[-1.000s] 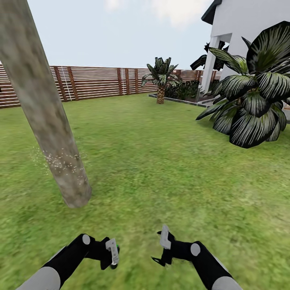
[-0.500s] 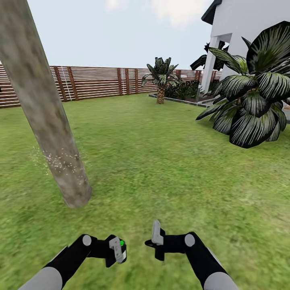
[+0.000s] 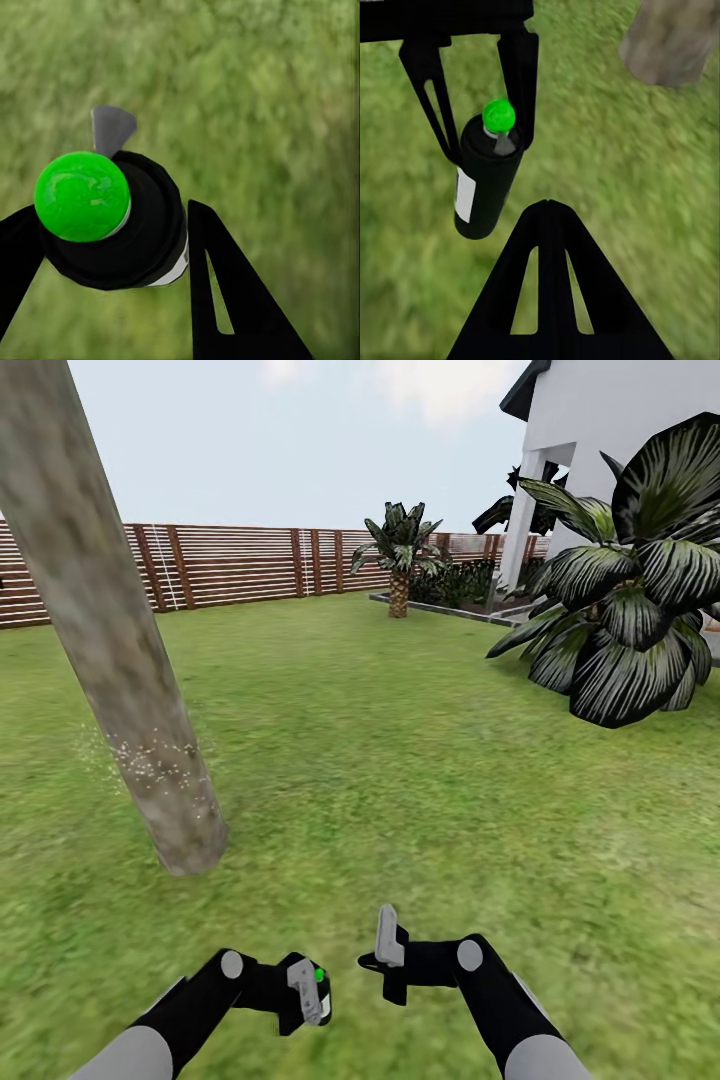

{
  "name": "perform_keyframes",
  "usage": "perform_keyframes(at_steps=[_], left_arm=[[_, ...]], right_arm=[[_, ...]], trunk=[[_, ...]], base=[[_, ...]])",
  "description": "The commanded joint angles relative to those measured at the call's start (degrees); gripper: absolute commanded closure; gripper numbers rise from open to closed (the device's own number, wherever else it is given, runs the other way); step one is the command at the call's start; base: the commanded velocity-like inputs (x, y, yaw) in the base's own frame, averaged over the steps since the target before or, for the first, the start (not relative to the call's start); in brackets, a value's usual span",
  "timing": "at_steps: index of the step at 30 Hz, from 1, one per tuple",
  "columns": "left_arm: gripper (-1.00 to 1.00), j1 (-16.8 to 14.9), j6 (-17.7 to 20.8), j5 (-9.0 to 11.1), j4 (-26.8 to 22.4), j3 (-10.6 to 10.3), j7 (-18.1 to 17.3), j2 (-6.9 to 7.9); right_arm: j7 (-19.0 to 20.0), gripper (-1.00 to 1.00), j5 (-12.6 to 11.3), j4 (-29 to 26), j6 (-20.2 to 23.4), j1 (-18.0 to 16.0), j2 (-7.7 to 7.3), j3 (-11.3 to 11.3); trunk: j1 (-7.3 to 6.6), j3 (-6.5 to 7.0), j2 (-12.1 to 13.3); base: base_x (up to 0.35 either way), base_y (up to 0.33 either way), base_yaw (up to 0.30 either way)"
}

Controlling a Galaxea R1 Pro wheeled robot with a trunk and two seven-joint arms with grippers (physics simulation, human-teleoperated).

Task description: In the garden, pick up the pesticide atomizer on the floor and spray pesticide onto both trees until each tree trunk is fully covered.

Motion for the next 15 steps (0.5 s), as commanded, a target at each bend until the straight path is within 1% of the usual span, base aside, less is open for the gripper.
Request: perform_keyframes(at_steps=[1, 8, 13, 15], left_arm=[[1.0, 0.0, -0.6, -0.6, -0.1, -0.2, 0.1, -0.17], [1.0, 0.0, -0.6, -0.7, -0.1, -0.3, 0.1, -1.93], [1.0, 0.0, -0.5, -0.7, -0.1, -1.0, 0.1, -2.79], [1.0, 0.0, -0.5, -0.8, -0.2, -1.1, 0.1, -3.52]], right_arm=[[0.3, 1.0, 0.4, -0.1, -0.2, 0.0, 0.1, -0.4], [0.3, 1.0, 0.4, 0.0, -0.2, 0.0, 0.1, -0.4], [0.3, 1.0, 0.4, 0.0, -0.2, 0.0, 0.1, -0.4], [0.3, 1.0, 0.4, 0.0, -0.2, 0.0, 0.1, -0.4]], trunk=[[-0.01, -0.05, 0.0], [-0.01, -0.05, 0.0], [-0.01, -0.05, 0.0], [-0.01, -0.05, 0.0]], base=[[0.0, 0.0, 0.0], [0.0, 0.0, 0.0], [0.0, 0.0, 0.0], [0.0, 0.0, 0.0]])
